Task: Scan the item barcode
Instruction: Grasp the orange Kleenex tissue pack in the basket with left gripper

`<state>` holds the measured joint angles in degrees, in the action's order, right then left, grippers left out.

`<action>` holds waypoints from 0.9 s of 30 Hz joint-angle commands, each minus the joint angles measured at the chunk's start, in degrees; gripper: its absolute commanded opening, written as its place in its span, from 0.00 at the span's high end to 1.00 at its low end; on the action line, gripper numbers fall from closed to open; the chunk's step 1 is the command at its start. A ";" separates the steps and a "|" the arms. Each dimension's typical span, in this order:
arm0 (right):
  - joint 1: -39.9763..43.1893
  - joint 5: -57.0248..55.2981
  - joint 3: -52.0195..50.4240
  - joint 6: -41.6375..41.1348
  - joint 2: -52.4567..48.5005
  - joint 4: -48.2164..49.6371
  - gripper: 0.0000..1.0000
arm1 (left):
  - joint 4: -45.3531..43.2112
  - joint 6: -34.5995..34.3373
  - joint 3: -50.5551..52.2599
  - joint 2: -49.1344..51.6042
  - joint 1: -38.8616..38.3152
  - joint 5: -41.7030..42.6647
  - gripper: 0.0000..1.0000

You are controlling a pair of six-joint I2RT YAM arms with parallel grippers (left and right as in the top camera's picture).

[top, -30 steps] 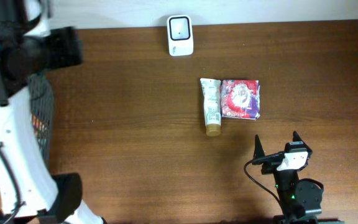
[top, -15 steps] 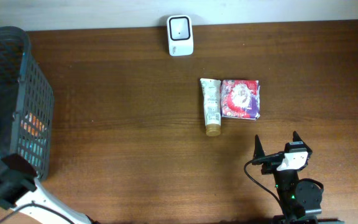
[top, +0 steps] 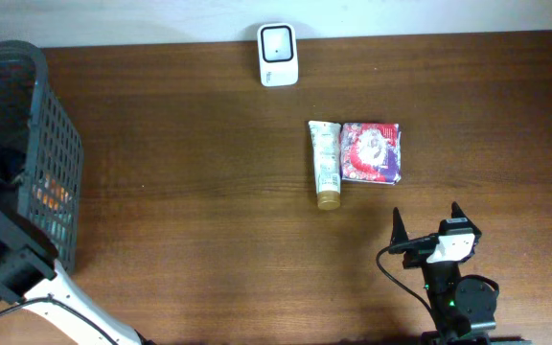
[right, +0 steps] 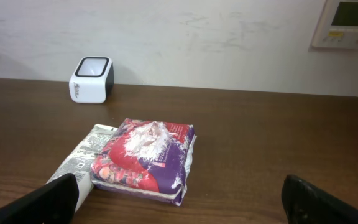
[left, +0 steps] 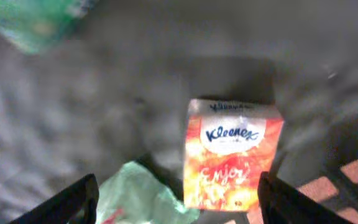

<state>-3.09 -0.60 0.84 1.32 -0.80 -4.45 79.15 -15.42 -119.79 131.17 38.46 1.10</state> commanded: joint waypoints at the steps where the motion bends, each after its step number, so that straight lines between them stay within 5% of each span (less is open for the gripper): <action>1: 0.11 -0.11 -0.52 -0.11 0.37 -0.15 0.01 | -3.54 4.59 5.20 0.39 -1.07 4.31 0.23; 6: 0.11 -0.11 -0.52 -0.11 0.37 -0.15 0.01 | -8.72 5.11 11.72 0.39 -0.92 5.07 0.24; 9: 0.11 -0.11 -0.52 -0.11 0.37 -0.15 0.01 | -11.19 6.14 13.81 0.39 -0.85 5.09 0.59; 11: 0.11 -0.11 -0.52 -0.11 0.37 -0.15 0.01 | -11.04 6.12 13.66 0.37 -0.83 5.11 0.61; 13: 0.11 -0.11 -0.52 -0.11 0.37 -0.15 0.01 | -9.09 6.12 10.91 0.37 -0.42 5.14 0.74; 20: 0.11 -0.11 -0.52 -0.11 0.37 -0.15 0.01 | 11.32 5.88 -26.43 0.28 0.98 9.27 0.86; 22: 0.11 -0.11 -0.52 -0.11 0.37 -0.15 0.01 | 17.57 5.86 -41.42 0.26 0.98 15.45 0.84; 27: 0.11 -0.11 -0.52 -0.11 0.37 -0.15 0.01 | 17.55 5.70 -51.10 -6.49 0.39 35.45 0.83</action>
<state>-3.09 -0.60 0.84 1.37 -0.80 -4.45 96.68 -9.85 -168.24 129.80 39.35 24.71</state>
